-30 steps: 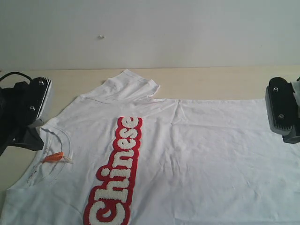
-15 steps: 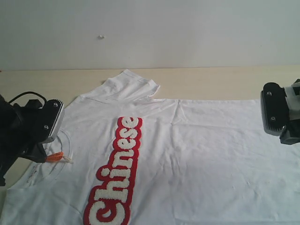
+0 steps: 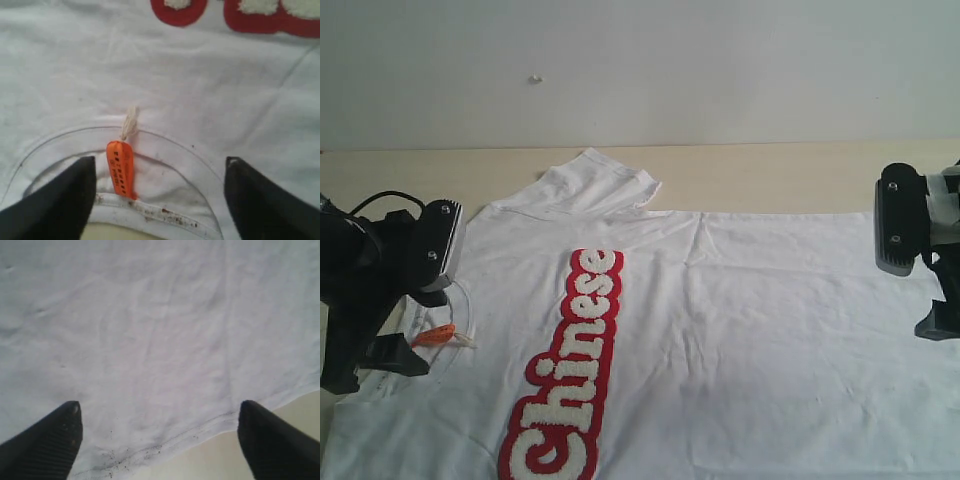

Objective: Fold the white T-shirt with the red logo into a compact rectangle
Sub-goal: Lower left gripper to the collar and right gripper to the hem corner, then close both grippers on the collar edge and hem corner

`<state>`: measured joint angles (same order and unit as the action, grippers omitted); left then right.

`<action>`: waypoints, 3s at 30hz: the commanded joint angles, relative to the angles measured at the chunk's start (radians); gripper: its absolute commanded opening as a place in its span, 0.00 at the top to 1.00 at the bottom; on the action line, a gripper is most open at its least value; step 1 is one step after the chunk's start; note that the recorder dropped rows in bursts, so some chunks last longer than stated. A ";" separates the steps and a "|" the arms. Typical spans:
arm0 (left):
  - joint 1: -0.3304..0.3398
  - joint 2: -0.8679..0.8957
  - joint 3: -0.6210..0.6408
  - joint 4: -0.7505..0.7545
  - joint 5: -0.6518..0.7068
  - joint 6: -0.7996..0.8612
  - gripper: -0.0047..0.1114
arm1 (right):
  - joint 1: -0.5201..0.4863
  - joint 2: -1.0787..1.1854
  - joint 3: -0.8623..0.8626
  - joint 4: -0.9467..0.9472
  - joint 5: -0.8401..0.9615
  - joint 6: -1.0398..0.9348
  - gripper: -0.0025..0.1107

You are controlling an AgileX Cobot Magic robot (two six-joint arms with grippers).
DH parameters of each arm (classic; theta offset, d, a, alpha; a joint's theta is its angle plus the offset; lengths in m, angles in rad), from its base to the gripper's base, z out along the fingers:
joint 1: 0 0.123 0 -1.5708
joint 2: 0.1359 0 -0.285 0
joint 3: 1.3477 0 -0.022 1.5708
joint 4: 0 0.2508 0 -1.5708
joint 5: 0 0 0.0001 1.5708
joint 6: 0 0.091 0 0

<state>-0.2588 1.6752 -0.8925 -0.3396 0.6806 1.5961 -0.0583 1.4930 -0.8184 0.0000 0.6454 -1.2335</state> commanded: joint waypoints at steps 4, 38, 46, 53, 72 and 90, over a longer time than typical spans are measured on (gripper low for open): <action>-0.003 0.004 -0.005 -0.013 0.003 -0.011 0.17 | 0.001 0.004 -0.006 0.008 -0.018 0.007 0.15; 0.039 0.242 -0.239 0.013 0.164 0.106 0.17 | -0.146 0.267 -0.116 -0.037 0.072 -0.223 0.16; 0.039 0.259 -0.239 0.010 0.151 0.110 0.17 | -0.151 0.331 -0.139 -0.112 0.092 -0.233 0.20; 0.039 0.259 -0.239 0.010 0.151 0.110 0.17 | -0.151 0.363 -0.139 -0.112 0.086 -0.235 0.22; 0.039 0.261 -0.239 -0.006 0.151 0.110 0.17 | -0.151 0.445 -0.139 -0.110 0.075 -0.202 0.53; 0.039 0.412 -0.239 -0.006 0.091 0.075 0.60 | -0.151 0.445 -0.139 -0.110 0.055 -0.168 0.98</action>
<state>-0.2197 2.0385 -1.1483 -0.3685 0.8035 1.6902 -0.2046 1.9102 -0.9662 -0.1063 0.7331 -1.4030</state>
